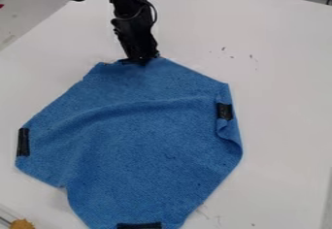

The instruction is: Fold the cloth from top to bottom.

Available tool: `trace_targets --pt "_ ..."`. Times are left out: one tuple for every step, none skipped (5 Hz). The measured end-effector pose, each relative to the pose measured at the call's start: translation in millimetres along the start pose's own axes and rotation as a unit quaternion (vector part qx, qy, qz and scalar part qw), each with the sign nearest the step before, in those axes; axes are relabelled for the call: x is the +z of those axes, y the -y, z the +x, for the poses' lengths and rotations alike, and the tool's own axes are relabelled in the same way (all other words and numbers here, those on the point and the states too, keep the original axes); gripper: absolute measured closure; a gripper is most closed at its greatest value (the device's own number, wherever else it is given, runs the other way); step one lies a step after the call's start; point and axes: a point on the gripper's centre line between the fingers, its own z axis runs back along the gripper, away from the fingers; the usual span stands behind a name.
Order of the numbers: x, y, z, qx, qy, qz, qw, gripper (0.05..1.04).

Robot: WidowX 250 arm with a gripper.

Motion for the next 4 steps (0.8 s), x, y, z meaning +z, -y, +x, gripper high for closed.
trace_targets --pt "1.7 0.6 1.4 -0.002 0.003 -0.002 1.0000 0.898" --pt "5.0 -5.8 5.5 -0.018 0.013 0.001 0.9998 0.996" --pt "18.7 -34.3 17.6 -0.031 0.040 0.027 0.9984 1.022" --pt "44.7 -39.4 29.8 -0.044 0.063 0.052 0.9956 1.025"
